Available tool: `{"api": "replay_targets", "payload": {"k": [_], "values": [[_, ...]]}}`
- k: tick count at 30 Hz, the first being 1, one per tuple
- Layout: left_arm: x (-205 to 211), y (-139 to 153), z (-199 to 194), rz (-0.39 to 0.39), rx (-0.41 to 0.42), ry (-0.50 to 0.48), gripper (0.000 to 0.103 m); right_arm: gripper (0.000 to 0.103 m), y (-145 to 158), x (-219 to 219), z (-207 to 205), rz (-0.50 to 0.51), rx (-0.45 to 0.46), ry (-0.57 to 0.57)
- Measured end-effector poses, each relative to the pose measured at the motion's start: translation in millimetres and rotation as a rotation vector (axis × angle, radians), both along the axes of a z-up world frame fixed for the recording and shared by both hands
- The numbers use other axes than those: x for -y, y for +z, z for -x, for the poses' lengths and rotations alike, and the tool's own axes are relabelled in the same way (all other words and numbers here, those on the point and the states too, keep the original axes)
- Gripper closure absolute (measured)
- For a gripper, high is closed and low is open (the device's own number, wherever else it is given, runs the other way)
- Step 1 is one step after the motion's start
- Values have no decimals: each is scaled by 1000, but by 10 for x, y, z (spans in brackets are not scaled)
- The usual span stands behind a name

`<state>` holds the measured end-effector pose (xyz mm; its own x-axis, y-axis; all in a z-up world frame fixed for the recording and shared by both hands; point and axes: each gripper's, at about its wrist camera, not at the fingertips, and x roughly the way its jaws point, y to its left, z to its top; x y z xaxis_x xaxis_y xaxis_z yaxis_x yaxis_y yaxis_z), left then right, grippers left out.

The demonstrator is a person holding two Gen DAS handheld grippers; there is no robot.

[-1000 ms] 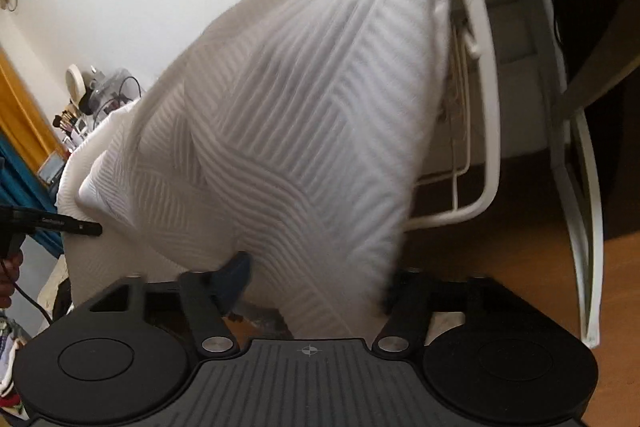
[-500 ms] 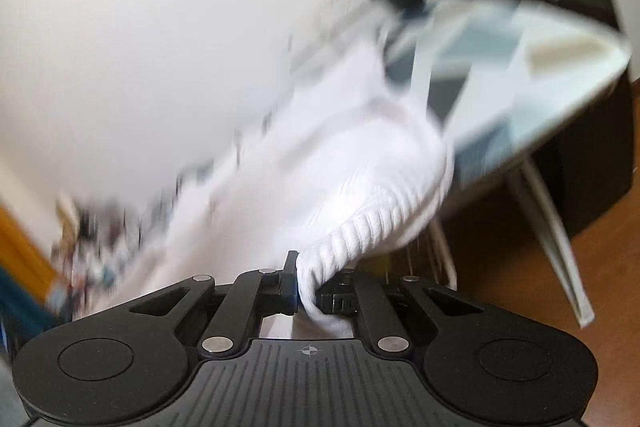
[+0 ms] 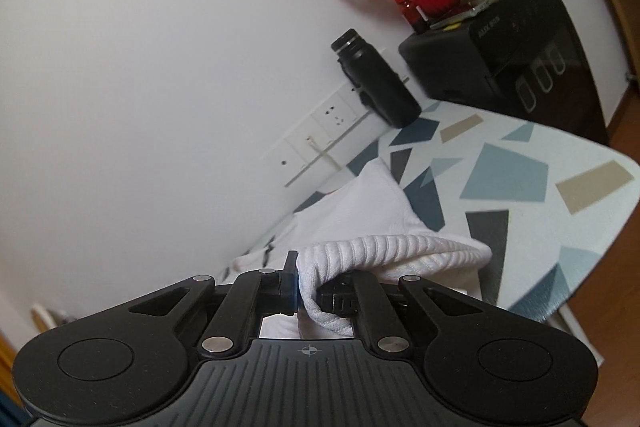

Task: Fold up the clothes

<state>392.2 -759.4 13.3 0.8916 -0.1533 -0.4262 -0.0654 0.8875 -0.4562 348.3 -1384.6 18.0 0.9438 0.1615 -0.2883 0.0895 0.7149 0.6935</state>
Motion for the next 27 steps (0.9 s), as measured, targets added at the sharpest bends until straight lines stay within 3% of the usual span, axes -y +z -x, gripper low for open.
{"api": "replay_targets", "payload": {"k": [8, 13, 16, 21, 27], "values": [[-72, 63, -772, 46, -13, 4, 99, 97, 281, -96, -622, -1, 44, -45], [69, 93, -1407, 0, -15, 24, 99, 97, 253, -22, -1276, 15, 43, -26], [195, 77, -1839, -39, -33, 43, 99, 97, 73, 104, -1768, -3, 25, -25], [466, -103, -2618, -115, -125, 58, 98, 97, -320, 331, -2544, -59, -89, -66], [604, -630, -3192, -153, -317, 91, 98, 96, -849, 385, -3266, -29, -270, -32]]}}
